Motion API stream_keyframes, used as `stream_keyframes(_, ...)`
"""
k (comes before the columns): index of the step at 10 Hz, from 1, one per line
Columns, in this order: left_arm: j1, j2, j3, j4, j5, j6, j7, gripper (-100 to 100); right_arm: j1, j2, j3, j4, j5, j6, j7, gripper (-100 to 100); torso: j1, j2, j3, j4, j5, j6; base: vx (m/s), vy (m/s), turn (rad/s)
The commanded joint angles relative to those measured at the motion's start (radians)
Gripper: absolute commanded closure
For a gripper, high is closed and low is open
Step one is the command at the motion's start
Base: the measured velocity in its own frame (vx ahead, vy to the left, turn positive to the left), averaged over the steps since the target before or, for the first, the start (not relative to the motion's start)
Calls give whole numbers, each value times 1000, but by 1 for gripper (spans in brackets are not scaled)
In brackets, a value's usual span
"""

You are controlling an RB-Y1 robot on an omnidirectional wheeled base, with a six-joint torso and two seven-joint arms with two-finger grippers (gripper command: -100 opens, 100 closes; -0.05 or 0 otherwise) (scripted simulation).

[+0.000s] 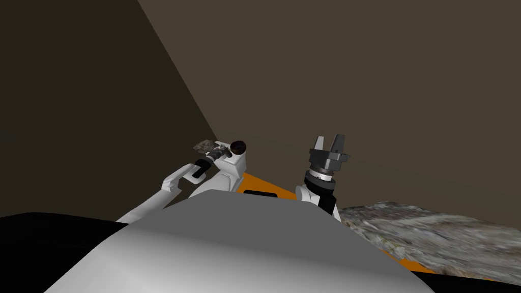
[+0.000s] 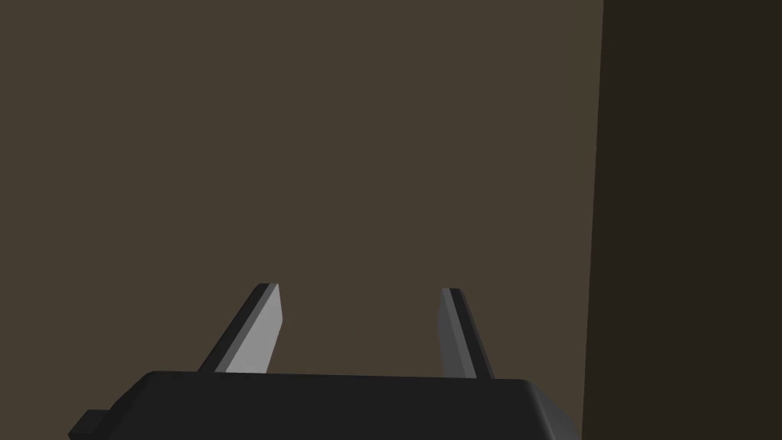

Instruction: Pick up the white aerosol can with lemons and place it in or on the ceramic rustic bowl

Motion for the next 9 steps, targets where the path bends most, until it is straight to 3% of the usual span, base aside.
stream_keyframes(1, -50, 7, -42, 19, -11, 30, 14, -100, 0, 0, 0, 0, 0, 0, 0, 0, 0, 0, 0, 0, 0, 0, -32, 26, 58)
stream_keyframes(4, -153, 23, -124, 57, -31, 82, 40, -100, 0, 0, 0, 0, 0, 0, 0, 0, 1, 1, 0, 0, 0, 0, -40, 34, 61)
stream_keyframes(6, -152, 15, -117, 59, -34, 74, 36, -100, 0, 0, 0, 0, 0, 0, 0, 0, 0, 1, 0, 0, 0, 0, -20, 16, 5)
stream_keyframes(7, -154, 15, -118, 60, -34, 75, 37, 100, 0, 0, 0, 0, 0, 0, 0, 0, -1, 0, 0, 0, 0, 0, 0, 0, 0)
stream_keyframes(9, -154, 15, -119, 58, -34, 73, 36, 100, 0, 0, 0, 0, 0, 0, 0, 0, 1, -2, -1, -1, 0, -2, 0, 0, 0)
